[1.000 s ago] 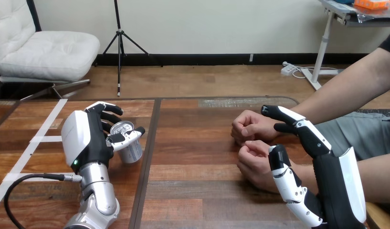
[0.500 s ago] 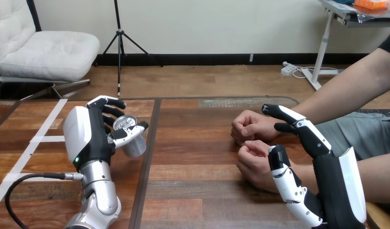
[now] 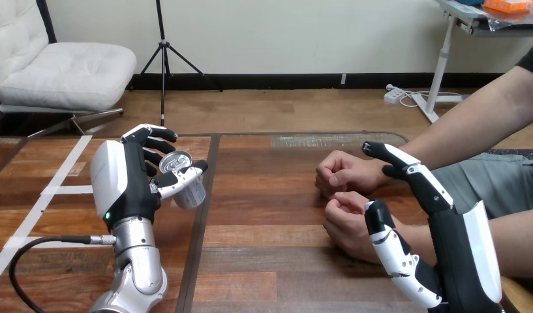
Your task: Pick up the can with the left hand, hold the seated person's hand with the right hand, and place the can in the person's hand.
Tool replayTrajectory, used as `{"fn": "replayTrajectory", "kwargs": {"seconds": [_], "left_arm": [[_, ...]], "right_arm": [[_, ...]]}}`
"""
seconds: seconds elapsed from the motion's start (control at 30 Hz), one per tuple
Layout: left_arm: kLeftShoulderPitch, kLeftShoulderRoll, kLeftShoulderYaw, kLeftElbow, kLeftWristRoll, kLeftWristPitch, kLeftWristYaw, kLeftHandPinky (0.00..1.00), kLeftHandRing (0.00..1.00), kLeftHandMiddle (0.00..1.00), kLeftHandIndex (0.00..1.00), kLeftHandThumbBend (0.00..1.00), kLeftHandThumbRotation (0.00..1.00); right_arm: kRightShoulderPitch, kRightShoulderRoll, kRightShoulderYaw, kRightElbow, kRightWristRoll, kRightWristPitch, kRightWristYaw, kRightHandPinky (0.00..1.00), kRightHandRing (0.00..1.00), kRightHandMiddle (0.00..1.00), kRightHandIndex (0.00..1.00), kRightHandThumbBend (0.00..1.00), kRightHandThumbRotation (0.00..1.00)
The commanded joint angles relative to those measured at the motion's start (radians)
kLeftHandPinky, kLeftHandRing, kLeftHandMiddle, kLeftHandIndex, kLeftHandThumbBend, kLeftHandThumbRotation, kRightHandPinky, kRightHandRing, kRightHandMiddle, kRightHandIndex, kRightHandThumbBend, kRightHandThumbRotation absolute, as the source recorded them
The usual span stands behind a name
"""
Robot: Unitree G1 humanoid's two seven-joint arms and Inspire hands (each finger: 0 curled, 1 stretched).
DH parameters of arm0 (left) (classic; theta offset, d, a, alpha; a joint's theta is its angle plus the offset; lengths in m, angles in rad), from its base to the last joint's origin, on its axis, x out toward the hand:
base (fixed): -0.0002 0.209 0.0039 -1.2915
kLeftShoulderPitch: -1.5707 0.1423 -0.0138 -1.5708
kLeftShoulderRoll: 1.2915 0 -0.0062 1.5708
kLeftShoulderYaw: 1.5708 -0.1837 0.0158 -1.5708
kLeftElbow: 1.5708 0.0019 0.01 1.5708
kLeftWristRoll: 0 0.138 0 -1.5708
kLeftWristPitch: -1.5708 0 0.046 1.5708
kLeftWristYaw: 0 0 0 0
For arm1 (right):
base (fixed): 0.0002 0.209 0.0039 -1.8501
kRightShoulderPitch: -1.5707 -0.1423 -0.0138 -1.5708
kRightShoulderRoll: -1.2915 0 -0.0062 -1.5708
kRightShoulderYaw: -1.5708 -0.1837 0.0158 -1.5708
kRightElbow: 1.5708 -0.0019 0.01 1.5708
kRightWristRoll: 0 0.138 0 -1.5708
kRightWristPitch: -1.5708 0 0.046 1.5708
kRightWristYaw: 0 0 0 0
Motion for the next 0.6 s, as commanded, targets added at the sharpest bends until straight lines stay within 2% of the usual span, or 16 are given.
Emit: {"fn": "replayTrajectory", "kwargs": {"seconds": [0.0, 0.3, 0.43, 0.57], "left_arm": [[-0.031, 0.002, 0.012, -0.069, 0.001, -0.043, 0.017, 0.39, 0.44, 0.5, 0.53, 0.69, 0.0], [-0.019, -0.002, 0.011, -0.086, 0.003, -0.067, 0.017, 0.38, 0.43, 0.5, 0.53, 0.69, 0.0], [-0.01, -0.004, 0.008, -0.099, 0.009, -0.078, 0.021, 0.38, 0.43, 0.5, 0.53, 0.69, 0.0], [-0.006, -0.005, 0.007, -0.106, 0.013, -0.083, 0.023, 0.38, 0.43, 0.5, 0.53, 0.69, 0.0]], "right_arm": [[-0.049, -0.045, -0.034, -0.054, -0.02, 0.03, 0.012, 0.83, 0.87, 0.86, 0.84, 0.45, 0.68], [-0.047, -0.12, -0.064, -0.101, -0.013, 0.101, 0.084, 0.91, 0.93, 0.92, 0.91, 0.55, 0.55], [-0.052, -0.172, -0.094, -0.123, -0.06, 0.132, 0.105, 0.95, 0.95, 0.95, 0.93, 0.58, 0.49], [-0.055, -0.198, -0.111, -0.137, -0.096, 0.161, 0.11, 0.97, 0.95, 0.96, 0.94, 0.63, 0.4]]}}
